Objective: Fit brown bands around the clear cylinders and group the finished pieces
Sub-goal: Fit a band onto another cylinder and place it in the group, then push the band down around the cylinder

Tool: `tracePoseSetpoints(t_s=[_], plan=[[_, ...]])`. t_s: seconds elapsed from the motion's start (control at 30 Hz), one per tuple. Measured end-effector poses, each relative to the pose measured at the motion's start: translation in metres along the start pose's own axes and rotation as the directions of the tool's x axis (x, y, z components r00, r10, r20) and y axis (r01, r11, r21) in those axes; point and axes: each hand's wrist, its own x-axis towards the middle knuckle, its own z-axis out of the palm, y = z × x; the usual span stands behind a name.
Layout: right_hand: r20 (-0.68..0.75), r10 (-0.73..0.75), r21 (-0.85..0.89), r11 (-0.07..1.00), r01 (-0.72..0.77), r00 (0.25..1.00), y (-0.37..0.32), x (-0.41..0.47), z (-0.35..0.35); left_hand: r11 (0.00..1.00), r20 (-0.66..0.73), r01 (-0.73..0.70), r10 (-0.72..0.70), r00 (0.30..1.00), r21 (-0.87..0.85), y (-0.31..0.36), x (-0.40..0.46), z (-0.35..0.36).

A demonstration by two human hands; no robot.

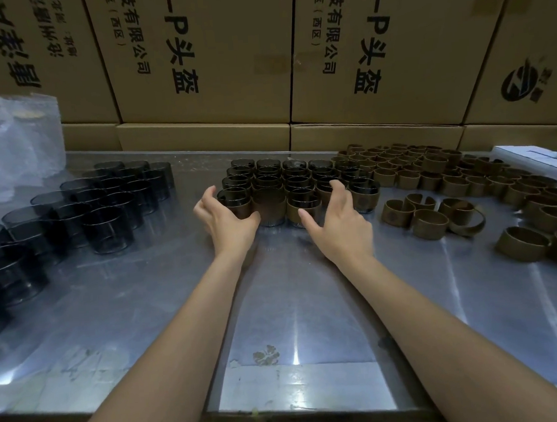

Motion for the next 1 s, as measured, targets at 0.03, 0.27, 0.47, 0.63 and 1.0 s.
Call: tracePoseSetpoints(t_s=[0.03,0.27,0.47,0.63,1.0], plan=[[-0.02,-0.008,0.011,1.0,0.008,1.0,-0.001,-0.002,-0.003,1.0,0.004,-0.001,0.001,1.0,0.002,0.001,-0.002,-0.002],[0.012,0.006,0.02,1.0,-0.007,1.0,0.013,-0.016,-0.022,0.974,0.051,-0.177,0.171,0.984,0.142,-0.005,-0.017,-0.033],[0.075,0.041,-0.037,0.999,-0.039,0.996,0.032,-0.024,-0.04,0.68,0.192,-0.401,0.364,0.911,0.614,-0.022,-0.003,-0.087],[0.144,-0.033,-0.11,0.993,0.049,0.989,0.043,-0.034,-0.047,0.502,0.018,-0.048,0.065,0.998,0.864,-0.035,0.009,-0.11],[0.186,-0.034,-0.106,0.993,0.055,0.982,0.041,-0.033,-0.047,0.479,-0.001,-0.036,0.077,0.997,0.877,-0.033,0.011,-0.113]])
